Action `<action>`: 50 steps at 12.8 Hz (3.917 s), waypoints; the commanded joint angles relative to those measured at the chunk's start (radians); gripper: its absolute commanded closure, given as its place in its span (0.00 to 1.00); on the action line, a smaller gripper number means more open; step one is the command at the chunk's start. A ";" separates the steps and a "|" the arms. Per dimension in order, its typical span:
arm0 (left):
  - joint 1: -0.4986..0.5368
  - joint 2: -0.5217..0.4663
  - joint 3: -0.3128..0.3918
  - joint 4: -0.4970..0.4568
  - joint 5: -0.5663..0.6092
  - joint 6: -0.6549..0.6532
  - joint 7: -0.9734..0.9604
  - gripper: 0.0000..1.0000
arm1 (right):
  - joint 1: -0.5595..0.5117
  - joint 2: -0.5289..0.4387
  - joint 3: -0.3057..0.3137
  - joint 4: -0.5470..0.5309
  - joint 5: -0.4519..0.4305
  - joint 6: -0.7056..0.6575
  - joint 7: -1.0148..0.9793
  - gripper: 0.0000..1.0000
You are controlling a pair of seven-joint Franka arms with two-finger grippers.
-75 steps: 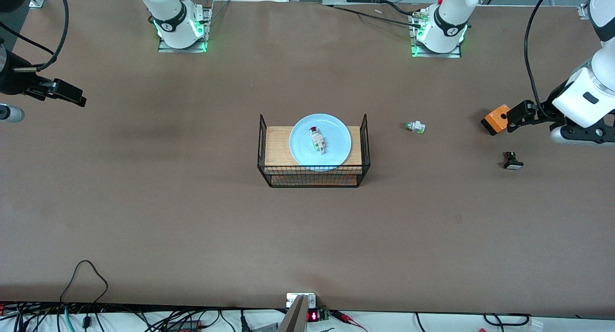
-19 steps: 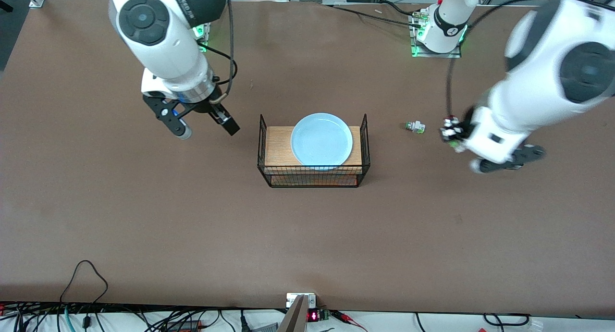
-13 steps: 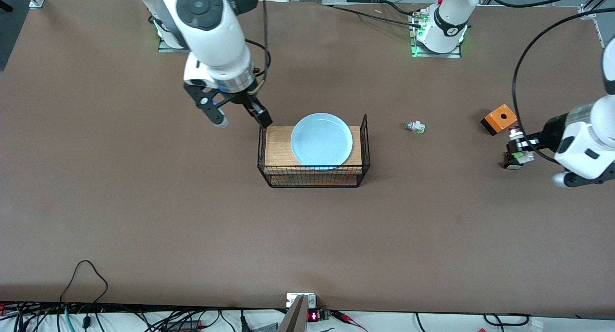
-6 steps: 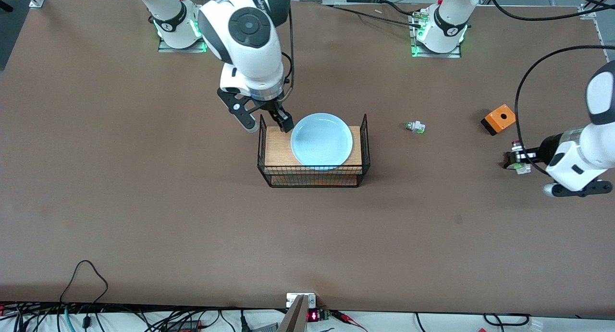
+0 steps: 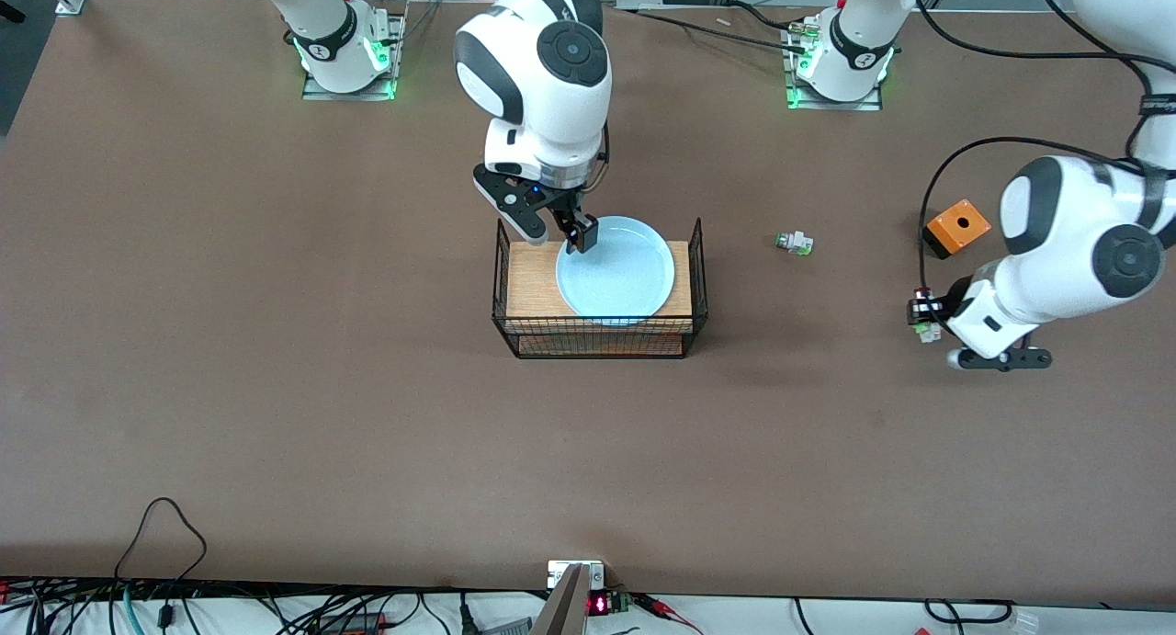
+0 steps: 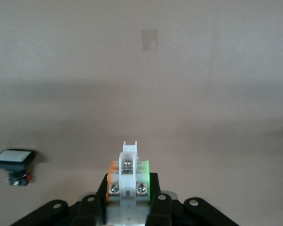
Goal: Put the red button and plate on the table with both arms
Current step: 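Set the button on the table while the right gripper grips the plate rim, then lift the blue plate with the right gripper and carry it off the basket, then lower the plate onto the table with the right gripper and open it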
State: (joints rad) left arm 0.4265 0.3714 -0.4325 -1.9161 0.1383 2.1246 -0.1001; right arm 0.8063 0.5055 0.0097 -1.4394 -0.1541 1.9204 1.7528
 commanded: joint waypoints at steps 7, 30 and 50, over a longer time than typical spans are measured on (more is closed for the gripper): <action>0.051 0.035 0.052 -0.257 0.011 0.316 0.076 0.98 | 0.001 0.110 -0.005 0.040 -0.022 0.109 0.070 0.23; -0.328 -0.221 0.250 0.397 -0.081 -0.555 0.120 0.00 | -0.099 -0.263 -0.016 0.042 0.171 -0.400 -0.209 1.00; -0.258 -0.373 0.241 0.296 -0.168 -0.460 0.072 0.00 | -0.809 -0.095 -0.019 0.031 0.180 -0.261 -1.634 1.00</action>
State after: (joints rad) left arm 0.1616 0.0186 -0.1848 -1.5922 -0.0192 1.6486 -0.0222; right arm 0.0292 0.3816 -0.0277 -1.4112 0.0005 1.6042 0.1695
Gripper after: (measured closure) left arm 0.000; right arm 0.974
